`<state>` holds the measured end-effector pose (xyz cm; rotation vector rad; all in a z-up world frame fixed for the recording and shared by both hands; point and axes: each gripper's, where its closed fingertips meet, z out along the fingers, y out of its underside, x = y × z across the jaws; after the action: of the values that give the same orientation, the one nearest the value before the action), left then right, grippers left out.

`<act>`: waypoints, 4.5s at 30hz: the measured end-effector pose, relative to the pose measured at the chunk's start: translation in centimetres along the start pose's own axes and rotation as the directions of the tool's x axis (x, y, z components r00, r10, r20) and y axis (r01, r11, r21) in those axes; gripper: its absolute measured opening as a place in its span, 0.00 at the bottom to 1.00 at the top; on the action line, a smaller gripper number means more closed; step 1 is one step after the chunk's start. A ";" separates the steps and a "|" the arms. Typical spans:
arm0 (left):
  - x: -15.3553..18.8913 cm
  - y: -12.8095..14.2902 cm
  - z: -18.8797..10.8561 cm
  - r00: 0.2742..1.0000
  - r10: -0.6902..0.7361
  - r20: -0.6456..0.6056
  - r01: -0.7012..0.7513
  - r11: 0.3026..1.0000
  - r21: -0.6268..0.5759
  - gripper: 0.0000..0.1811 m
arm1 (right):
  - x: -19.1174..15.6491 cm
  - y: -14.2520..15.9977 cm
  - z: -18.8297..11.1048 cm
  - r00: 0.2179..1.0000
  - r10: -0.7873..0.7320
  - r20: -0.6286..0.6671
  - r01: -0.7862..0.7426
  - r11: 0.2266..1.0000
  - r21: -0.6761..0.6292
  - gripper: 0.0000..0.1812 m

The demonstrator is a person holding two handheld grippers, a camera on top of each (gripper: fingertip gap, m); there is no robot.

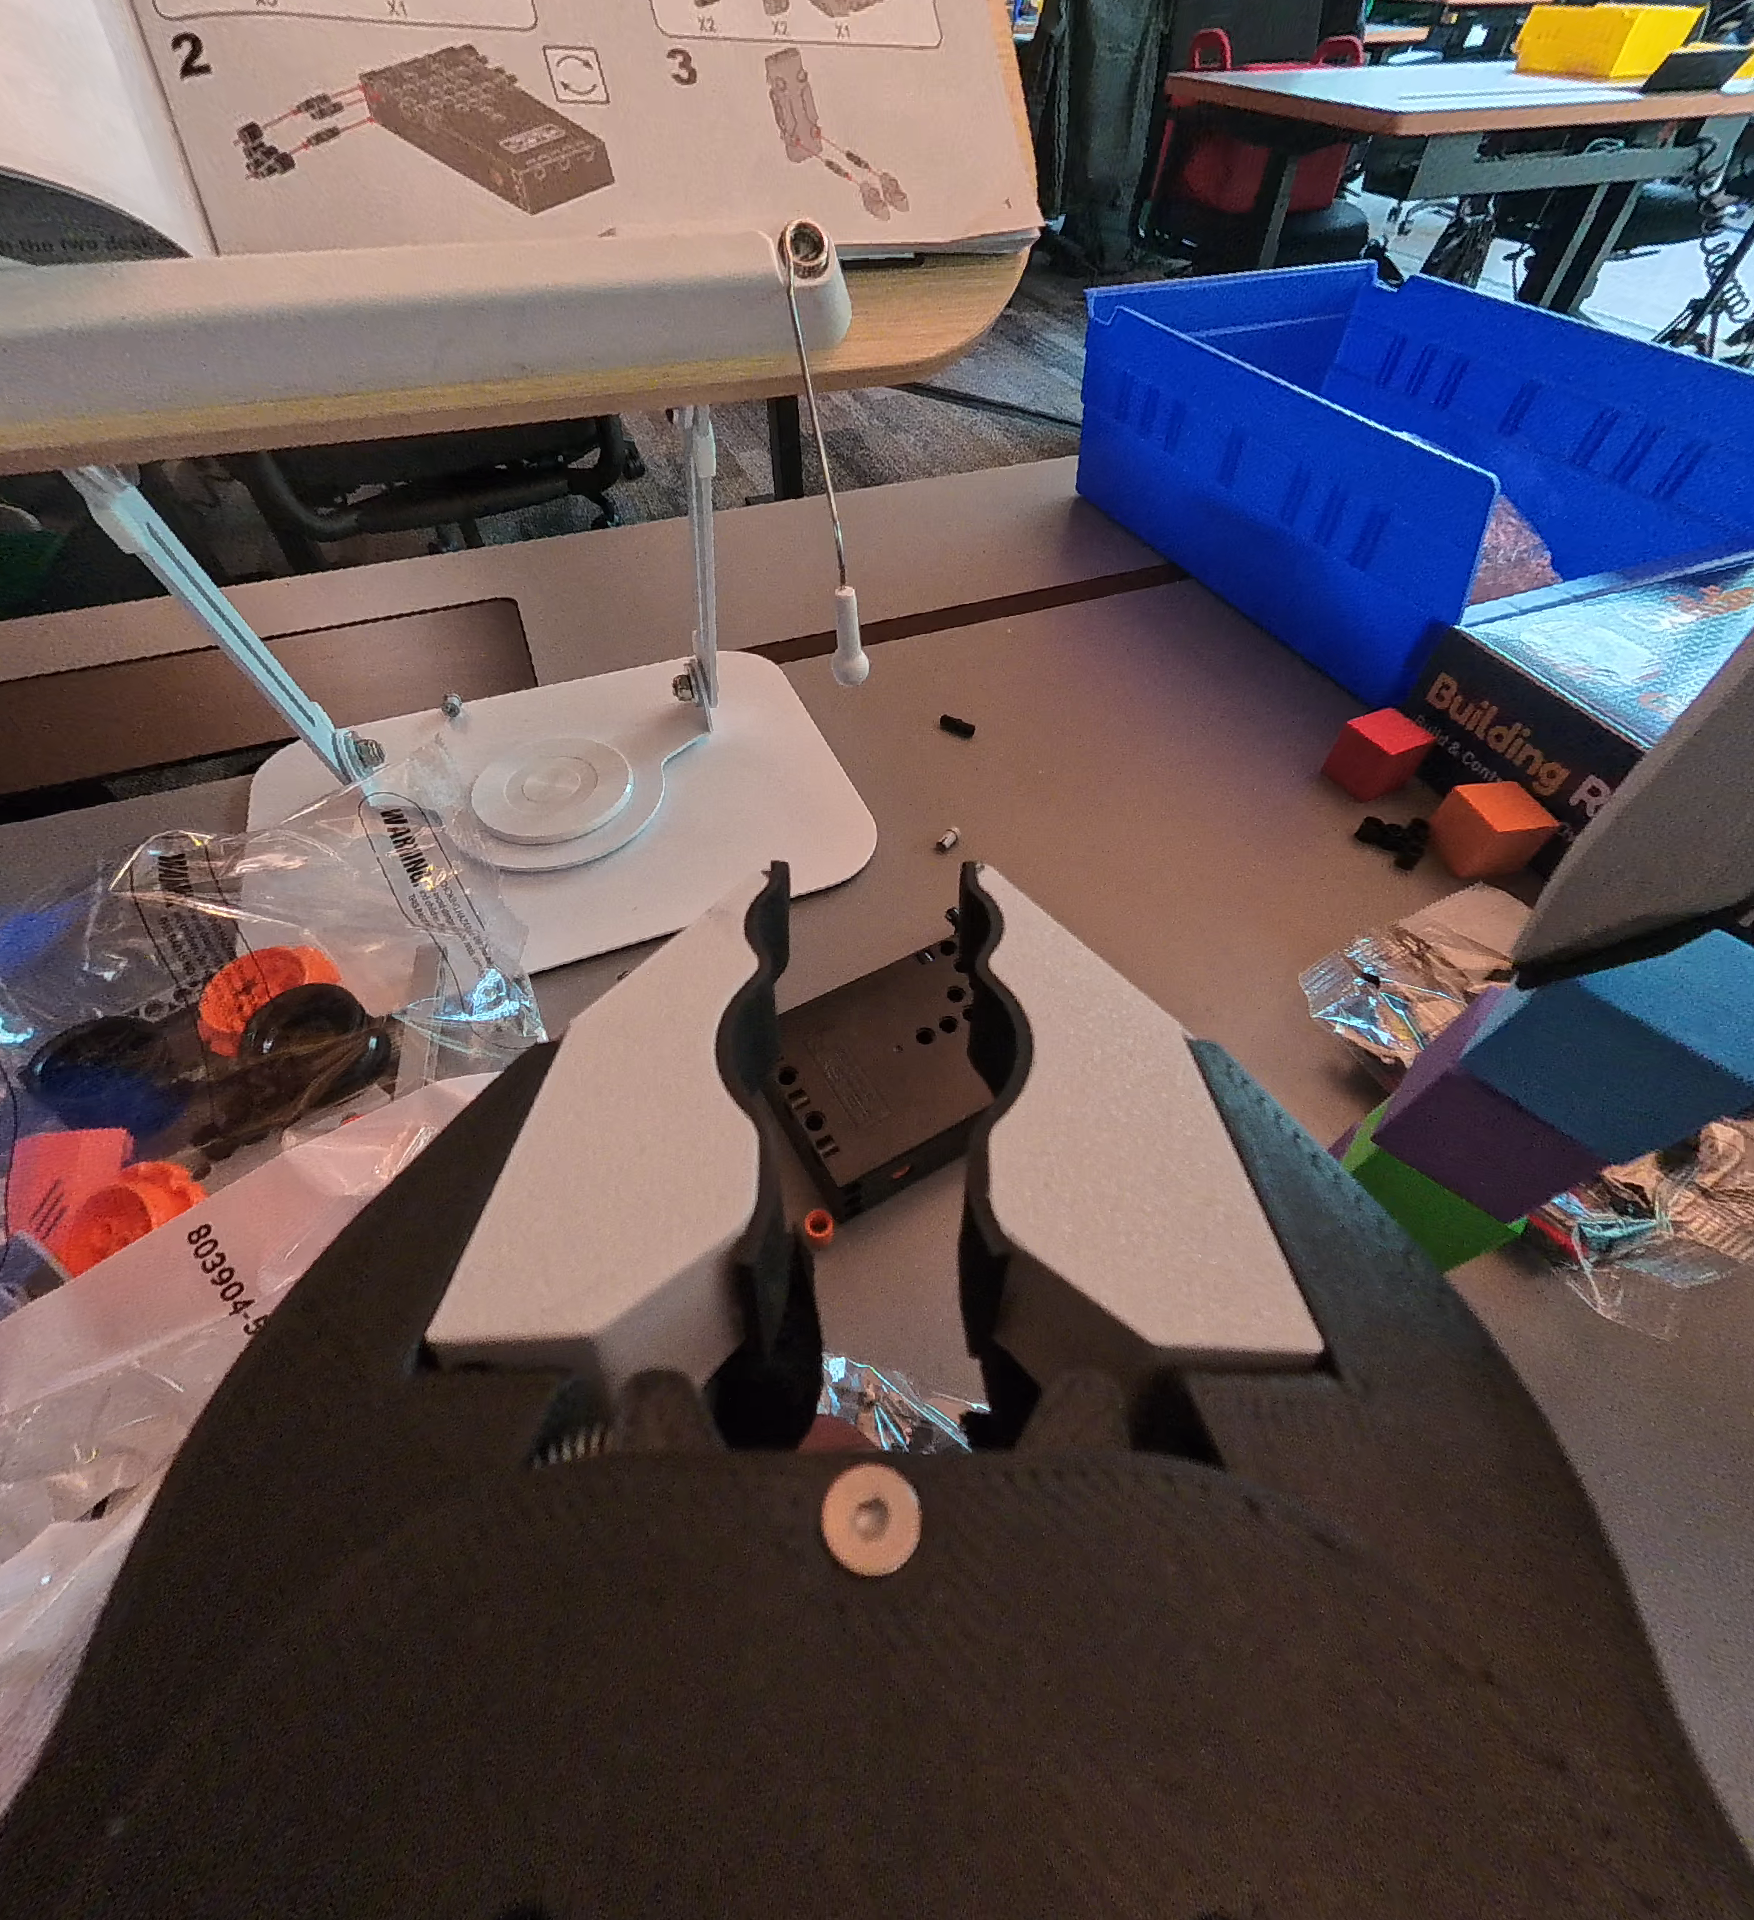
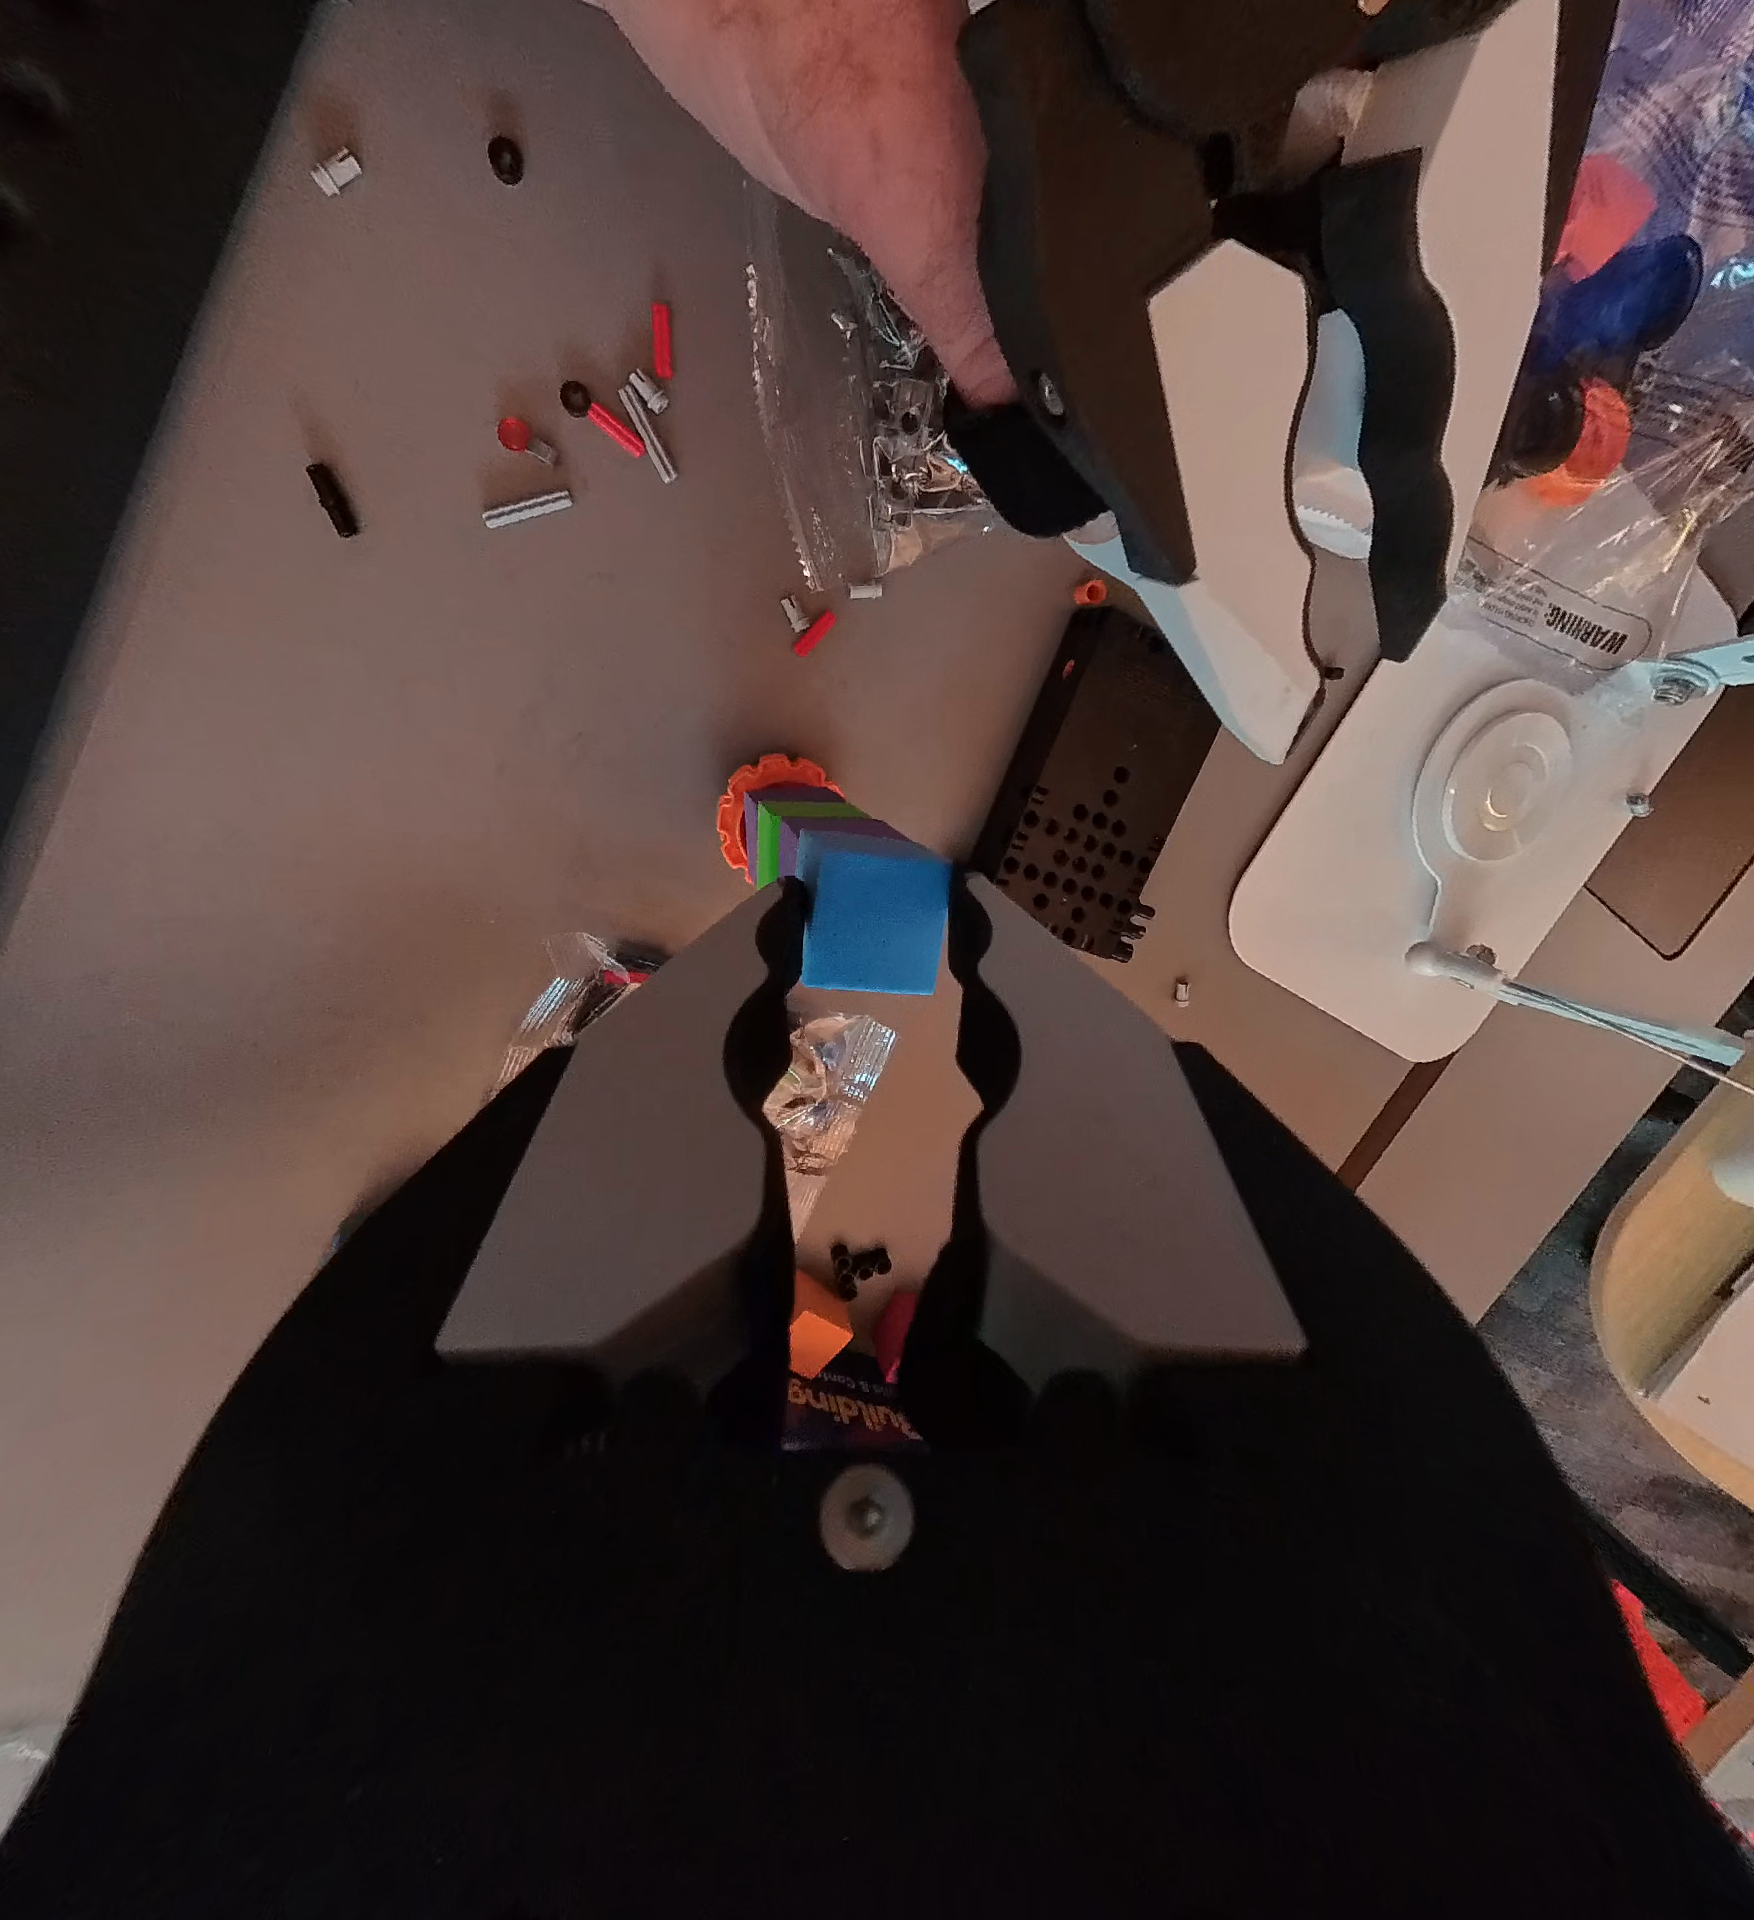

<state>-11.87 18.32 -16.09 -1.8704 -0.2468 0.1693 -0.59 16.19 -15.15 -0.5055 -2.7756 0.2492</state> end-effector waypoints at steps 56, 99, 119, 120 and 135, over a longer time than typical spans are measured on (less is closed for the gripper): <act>-0.4 0.5 0.4 0.999 -0.032 0.005 0.032 0.999 -0.007 0.17 | 3.0 4.7 -6.3 0.963 0.219 -0.159 -0.232 0.970 -0.066 0.13; -1.1 0.2 0.0 0.997 -0.078 0.007 0.077 0.997 0.019 0.17 | 3.1 7.8 -9.6 0.893 0.356 -0.275 -0.388 0.919 -0.071 0.20; -1.2 0.6 0.4 0.997 -0.073 0.011 0.073 0.997 0.002 0.17 | -2.7 23.3 5.0 0.816 0.571 -0.094 -0.548 0.711 -0.440 0.14; -1.2 0.6 0.4 0.997 -0.074 0.011 0.074 0.997 0.003 0.17 | -2.7 23.3 5.0 0.815 0.572 -0.093 -0.549 0.712 -0.438 0.14; -1.2 0.7 0.5 0.997 -0.083 0.012 0.083 0.997 0.003 0.17 | 1.8 7.6 -8.3 0.929 0.324 -0.179 -0.349 0.928 -0.129 0.14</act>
<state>-13.05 18.26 -16.89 -1.8539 -0.3316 0.1240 2.88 24.79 -8.54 -1.0029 -2.5551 0.0587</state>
